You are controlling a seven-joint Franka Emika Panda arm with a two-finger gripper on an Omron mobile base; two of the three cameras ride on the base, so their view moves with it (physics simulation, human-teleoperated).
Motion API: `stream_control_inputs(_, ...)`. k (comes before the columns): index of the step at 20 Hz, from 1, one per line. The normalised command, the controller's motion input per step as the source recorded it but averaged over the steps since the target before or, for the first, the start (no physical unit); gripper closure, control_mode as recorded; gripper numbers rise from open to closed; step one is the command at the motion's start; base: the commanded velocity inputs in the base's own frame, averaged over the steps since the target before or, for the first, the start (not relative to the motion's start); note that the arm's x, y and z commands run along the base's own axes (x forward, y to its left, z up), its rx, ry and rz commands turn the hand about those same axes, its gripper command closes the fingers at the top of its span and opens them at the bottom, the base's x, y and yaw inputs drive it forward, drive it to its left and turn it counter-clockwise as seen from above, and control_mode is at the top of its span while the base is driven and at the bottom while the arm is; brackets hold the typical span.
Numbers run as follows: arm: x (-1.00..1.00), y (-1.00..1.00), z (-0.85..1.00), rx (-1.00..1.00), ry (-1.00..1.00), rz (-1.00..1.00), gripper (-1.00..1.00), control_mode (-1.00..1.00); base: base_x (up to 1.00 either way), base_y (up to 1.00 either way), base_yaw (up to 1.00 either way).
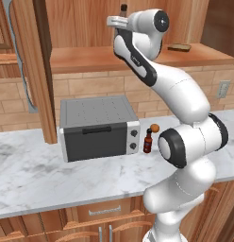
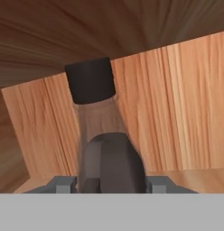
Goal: Pick the syrup bottle and condiment bottle from the counter and place them in the cabinet.
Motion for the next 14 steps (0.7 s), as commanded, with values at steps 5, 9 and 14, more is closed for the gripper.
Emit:
stream_control_inputs(5,-0.09,-0.05,0.0,0.0,-0.03,0.0,-1.0,-1.0,0.0,0.0,0.0)
stream_control_inputs(9,-0.4,-0.29,-0.02,0.0,-0.09,0.04,-1.0,-1.0,0.0,0.0,0.0)
stream_control_inputs(14,-0.69,-0.47,-0.23,-0.01,-0.11,0.08,-1.0,-1.0,0.0,0.0,0.0)
